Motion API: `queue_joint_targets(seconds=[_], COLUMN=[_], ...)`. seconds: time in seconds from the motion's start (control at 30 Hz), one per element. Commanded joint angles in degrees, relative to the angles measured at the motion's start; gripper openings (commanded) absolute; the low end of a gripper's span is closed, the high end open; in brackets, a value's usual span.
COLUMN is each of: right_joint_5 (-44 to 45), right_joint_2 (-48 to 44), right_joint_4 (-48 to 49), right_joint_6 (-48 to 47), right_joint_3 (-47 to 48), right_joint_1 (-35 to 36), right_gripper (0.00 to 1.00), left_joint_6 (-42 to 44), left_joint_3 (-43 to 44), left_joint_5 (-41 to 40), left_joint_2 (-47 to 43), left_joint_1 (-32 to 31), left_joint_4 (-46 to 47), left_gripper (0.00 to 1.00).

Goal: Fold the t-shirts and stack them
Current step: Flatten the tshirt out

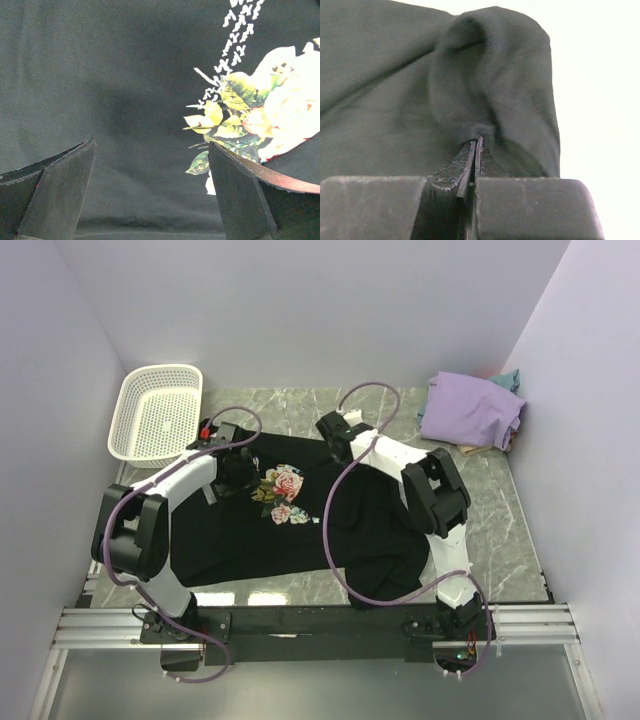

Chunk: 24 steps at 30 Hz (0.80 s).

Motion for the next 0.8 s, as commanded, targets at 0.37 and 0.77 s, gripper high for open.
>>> queue_joint_targets(seconds=[0.37,0.77], right_joint_5=[-5.67,-9.53], right_joint_2=[-2.22,7.44], right_joint_4=[2.13,-3.12], right_joint_6=[-1.68,-3.35], right_joint_3=[5.07,20.81], right_joint_1=[-18.19,-20.75], right_gripper=[0.0,0.0], left_joint_6=[1.0,1.44], left_joint_3=[-0.16,-2.0], left_joint_5=[-1.1,-1.37], left_joint_2=[5.34,7.8], left_joint_1=[0.4,0.49], left_joint_4=[3.66,5.06], left_gripper=[0.99,0.99])
